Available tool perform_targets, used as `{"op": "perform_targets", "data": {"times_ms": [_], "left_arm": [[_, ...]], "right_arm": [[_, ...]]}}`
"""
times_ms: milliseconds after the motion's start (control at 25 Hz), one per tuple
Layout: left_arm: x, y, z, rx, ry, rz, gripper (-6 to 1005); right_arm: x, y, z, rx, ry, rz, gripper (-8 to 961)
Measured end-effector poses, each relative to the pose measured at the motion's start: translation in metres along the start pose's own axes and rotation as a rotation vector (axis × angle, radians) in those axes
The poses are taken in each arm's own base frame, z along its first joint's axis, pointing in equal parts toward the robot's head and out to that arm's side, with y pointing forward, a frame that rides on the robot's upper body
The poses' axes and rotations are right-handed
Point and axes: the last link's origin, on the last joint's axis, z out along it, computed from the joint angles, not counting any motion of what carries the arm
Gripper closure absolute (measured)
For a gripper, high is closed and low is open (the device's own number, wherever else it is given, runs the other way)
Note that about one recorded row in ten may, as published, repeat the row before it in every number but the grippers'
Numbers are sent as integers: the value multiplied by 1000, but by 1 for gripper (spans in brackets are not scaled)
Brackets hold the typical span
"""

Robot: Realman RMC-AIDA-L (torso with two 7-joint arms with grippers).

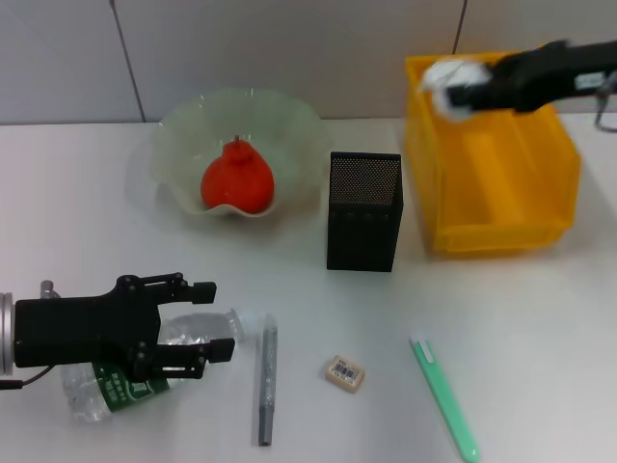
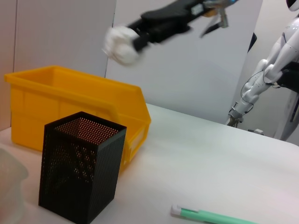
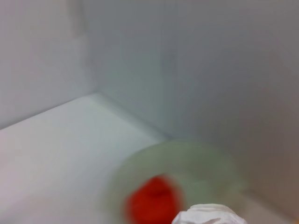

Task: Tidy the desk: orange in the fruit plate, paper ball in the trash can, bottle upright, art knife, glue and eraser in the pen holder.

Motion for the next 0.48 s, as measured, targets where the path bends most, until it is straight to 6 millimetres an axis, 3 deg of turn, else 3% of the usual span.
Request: {"op": "perform_targets", "data": {"times_ms": [40,160,480], "left_arm": [[0,0,0,0,0,0,241],[1,-1,1,0,0,-3,243],[4,-2,1,2,2,-4,246]], "right_arm": [[4,-15,-6,89,-26,39,440],[11,-31,-8,190,-7,77,438],[24,-42,5,260,110,117,433]]}}
